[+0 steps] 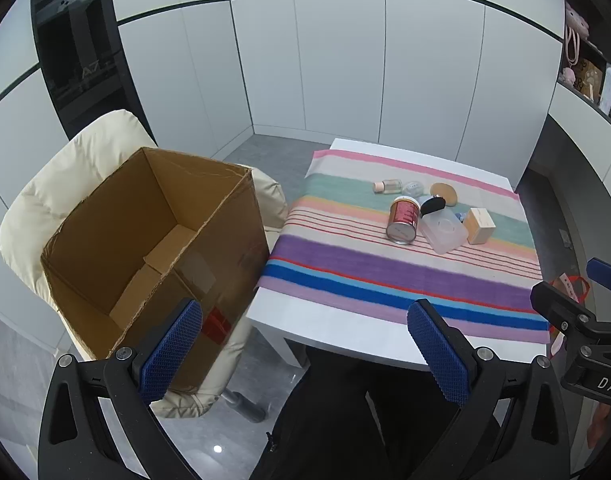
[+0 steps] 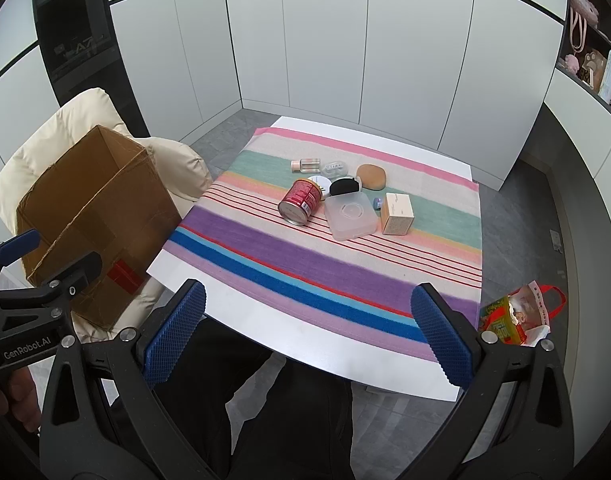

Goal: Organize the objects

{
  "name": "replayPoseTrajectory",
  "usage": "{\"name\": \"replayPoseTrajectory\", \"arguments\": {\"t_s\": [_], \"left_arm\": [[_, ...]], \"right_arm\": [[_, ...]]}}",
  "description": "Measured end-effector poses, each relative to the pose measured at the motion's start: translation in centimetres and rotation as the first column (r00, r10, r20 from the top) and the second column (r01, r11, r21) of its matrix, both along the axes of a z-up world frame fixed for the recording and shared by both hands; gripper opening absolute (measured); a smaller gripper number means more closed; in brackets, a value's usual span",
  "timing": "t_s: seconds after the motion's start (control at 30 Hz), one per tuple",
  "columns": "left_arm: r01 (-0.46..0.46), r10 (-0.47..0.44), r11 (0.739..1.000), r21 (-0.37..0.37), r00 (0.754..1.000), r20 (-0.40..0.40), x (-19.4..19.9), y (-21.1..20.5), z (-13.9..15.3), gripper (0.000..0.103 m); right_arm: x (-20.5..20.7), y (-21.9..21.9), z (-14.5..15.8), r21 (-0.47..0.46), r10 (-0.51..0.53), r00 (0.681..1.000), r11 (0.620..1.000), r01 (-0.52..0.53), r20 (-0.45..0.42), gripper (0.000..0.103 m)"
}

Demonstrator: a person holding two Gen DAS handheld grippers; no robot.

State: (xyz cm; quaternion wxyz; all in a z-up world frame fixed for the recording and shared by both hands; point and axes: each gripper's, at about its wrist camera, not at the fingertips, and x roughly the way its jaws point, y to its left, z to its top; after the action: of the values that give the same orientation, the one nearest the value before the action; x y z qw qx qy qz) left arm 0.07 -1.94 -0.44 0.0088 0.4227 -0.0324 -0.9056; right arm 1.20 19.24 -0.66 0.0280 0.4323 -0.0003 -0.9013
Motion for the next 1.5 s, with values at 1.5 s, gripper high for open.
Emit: {"name": "replayPoseTrajectory", "arguments": {"t_s": [1.5], "left_arm": [[-0.033,0.033,0.999,0.008,0.999,0.013,-0.42,-0.80,-0.16,0.103]], "right_arm": [[-0.15,-0.55,-0.24,0.002,0.005,1.000,1.000,-0.005,0.003,0.103]]}}
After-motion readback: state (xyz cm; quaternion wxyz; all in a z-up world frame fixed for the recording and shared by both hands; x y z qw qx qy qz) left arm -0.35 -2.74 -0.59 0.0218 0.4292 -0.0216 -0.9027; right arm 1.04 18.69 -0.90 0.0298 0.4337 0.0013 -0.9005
